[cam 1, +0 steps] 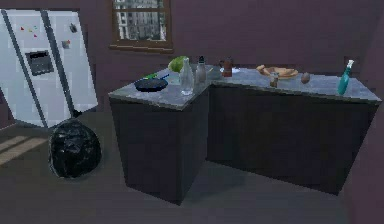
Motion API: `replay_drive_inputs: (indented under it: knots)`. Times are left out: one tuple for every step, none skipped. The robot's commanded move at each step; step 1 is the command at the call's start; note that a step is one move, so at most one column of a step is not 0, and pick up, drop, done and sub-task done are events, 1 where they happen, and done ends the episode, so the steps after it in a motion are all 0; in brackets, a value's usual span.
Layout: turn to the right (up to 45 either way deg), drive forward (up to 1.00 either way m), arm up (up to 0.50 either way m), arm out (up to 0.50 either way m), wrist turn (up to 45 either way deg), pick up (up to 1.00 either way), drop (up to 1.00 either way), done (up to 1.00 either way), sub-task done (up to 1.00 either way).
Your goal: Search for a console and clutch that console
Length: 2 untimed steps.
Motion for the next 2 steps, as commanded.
replay_drive_inputs:
  knots:
    - [0.0,0.0,-0.3,0.0,0.0,0.0,0.0,0.0,0.0]
    - [0.0,0.0,0.0,0.0,0.0,1.0,0.0,0.0,0.0]
